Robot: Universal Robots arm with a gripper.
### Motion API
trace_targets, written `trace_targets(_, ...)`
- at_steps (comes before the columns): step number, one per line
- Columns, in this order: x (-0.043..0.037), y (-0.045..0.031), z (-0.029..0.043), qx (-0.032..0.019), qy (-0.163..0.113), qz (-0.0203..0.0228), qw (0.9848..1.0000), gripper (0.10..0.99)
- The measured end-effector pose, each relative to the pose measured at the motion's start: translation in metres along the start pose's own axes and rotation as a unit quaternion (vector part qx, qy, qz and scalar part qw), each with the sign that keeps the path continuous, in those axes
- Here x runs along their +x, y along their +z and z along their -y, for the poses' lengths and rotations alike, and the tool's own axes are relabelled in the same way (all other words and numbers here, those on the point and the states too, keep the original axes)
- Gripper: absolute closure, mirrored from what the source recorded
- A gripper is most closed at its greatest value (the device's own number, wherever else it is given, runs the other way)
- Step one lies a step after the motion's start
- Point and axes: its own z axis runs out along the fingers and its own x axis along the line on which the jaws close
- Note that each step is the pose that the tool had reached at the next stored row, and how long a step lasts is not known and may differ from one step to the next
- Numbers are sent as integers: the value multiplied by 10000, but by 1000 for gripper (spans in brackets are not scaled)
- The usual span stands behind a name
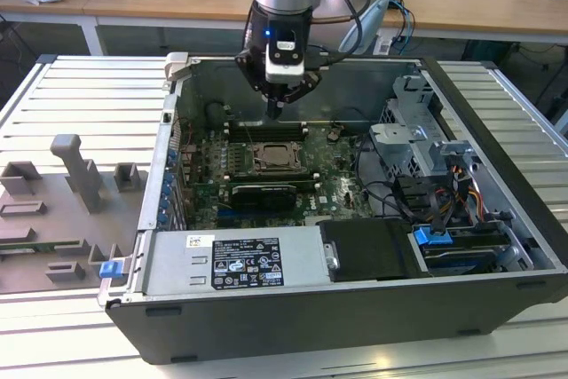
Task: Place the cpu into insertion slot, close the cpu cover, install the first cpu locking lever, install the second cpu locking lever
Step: 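Install the first cpu locking lever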
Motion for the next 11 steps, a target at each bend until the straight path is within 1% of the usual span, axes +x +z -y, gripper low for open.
trace_targets(5, 0, 0, 0, 9, -280, -9, 9996, 980)
trace_targets(11, 0, 0, 0, 18, -607, -19, 9982, 980)
